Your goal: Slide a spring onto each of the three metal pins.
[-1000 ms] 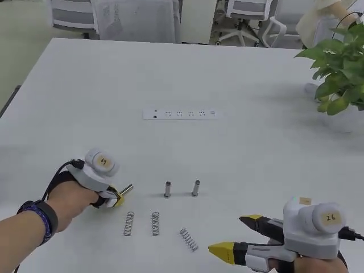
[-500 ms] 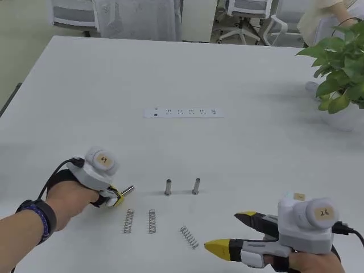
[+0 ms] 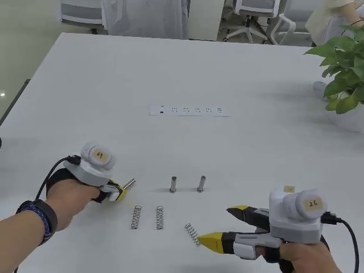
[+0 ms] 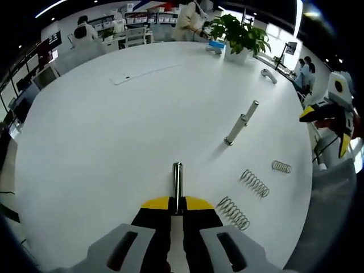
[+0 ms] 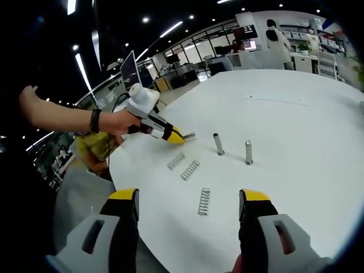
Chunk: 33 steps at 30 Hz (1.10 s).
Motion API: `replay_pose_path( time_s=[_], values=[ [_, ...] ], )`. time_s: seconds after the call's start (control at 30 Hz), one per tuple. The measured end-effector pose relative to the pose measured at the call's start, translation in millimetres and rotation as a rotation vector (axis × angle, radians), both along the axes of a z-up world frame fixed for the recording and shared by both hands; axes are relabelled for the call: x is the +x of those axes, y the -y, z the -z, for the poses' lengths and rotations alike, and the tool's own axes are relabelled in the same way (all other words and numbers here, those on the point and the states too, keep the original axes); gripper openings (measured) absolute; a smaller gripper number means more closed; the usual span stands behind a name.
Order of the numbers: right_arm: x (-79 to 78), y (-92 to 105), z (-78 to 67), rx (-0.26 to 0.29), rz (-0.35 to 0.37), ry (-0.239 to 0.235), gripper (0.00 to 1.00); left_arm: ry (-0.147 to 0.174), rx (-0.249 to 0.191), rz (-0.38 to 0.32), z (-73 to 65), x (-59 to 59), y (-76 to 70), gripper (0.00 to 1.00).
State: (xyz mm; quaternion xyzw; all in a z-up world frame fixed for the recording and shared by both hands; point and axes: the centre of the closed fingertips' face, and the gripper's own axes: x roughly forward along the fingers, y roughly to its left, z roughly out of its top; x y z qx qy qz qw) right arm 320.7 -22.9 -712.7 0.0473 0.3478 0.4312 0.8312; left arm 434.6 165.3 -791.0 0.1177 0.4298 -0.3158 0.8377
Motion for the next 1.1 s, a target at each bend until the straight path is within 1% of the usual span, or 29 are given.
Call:
replay_pose_path(
  time_s=[0.13,0.2,0.33,0.43,0.63,0.7,0.9,1.03,1.1],
  values=[
    [3.2,-9.4,0.3,0.022,-0.009,-0.003,0.69,0.023,-0.003,-0.015,-4.8,-0.6,-2.7,0.00],
    [3.7,-14.6,1.2,0.025,-0.023,-0.004,0.69,0.022,-0.022,-0.030,-7.4,-1.1,-3.3,0.00],
    [4.9,-24.5,2.1,0.032,-0.047,-0.006,0.68,0.034,-0.020,-0.032,-9.4,-2.5,-5.9,0.00],
    [8.1,-29.6,2.1,0.042,-0.055,-0.007,0.66,0.039,-0.031,-0.037,-10.8,-2.8,-7.1,0.00],
    [17.4,-43.7,-1.9,0.074,-0.071,-0.006,0.64,0.054,-0.040,-0.051,-15.5,-4.3,-9.0,0.00],
    [21.3,-50.1,-4.1,0.091,-0.076,-0.006,0.63,0.059,-0.050,-0.061,-17.1,-4.0,-10.1,0.00],
    [31.7,-64.1,-7.3,0.127,-0.080,-0.009,0.60,0.077,-0.061,-0.071,-24.4,-7.3,-9.4,0.00],
    [35.1,-72.1,-6.0,0.118,-0.097,-0.007,0.59,0.089,-0.065,-0.077,-27.6,-9.2,-9.2,0.00],
    [38.1,-74.6,-4.6,0.122,-0.100,-0.011,0.58,0.095,-0.068,-0.077,-28.5,-6.7,-9.0,0.00]
  ],
)
